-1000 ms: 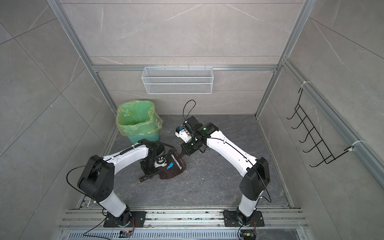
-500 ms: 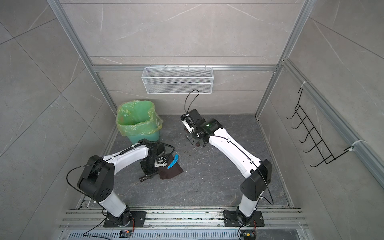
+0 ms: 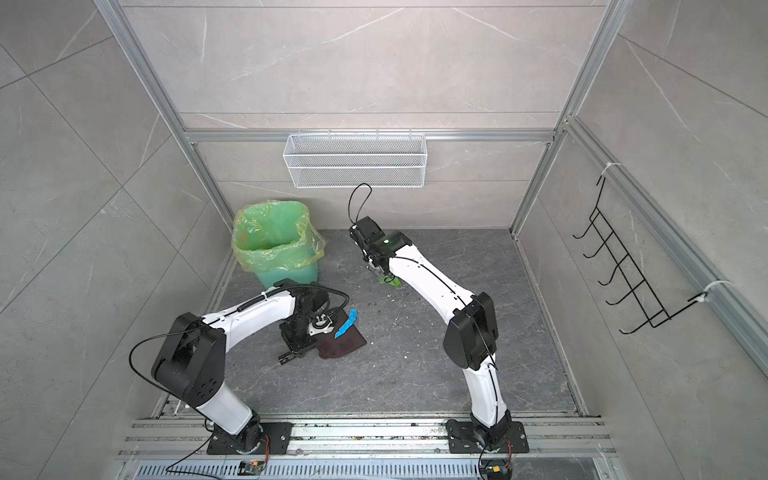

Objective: Sweep away the paper scraps from the table
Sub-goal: 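Move the broom with the right gripper beyond the green scrap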

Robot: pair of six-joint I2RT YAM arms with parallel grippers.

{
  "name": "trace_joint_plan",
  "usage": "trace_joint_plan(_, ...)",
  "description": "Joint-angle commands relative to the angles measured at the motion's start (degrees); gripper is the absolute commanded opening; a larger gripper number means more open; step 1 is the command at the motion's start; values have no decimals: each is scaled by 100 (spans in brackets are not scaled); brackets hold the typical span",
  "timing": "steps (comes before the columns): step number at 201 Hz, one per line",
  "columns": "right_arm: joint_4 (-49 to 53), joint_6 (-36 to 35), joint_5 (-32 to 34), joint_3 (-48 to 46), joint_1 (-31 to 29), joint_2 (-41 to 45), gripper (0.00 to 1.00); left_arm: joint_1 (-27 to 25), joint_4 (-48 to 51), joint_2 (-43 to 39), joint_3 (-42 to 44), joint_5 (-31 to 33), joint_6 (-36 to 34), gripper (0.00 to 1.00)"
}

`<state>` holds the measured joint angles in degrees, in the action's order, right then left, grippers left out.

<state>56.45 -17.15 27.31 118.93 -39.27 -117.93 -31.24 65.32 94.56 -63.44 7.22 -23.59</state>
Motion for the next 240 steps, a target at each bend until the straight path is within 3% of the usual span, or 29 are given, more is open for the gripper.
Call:
trace_joint_plan(1,379,358,-516,158,-45,411,0,-22,129,-222,33,14,29,0)
trace_joint_plan(27,564,712,-928,-220,-117,873,0,-22,129,-184,33,38,22,0)
trace_joint_plan(70,778,1066,-2518,-801,-181,1250,0,-22,95,-55,7,77,13,0)
trace_joint_plan(164,1237,1256,-3474,-341,-425,381,0,-22,108,-199,49,95,26,0)
trace_joint_plan(214,1154,1166,-4403,-374,-534,508,0,-22,113,-197,35,98,48,0)
trace_joint_plan(240,957,1203,-4537,-501,-523,743,0,-18,113,-188,49,95,54,0)
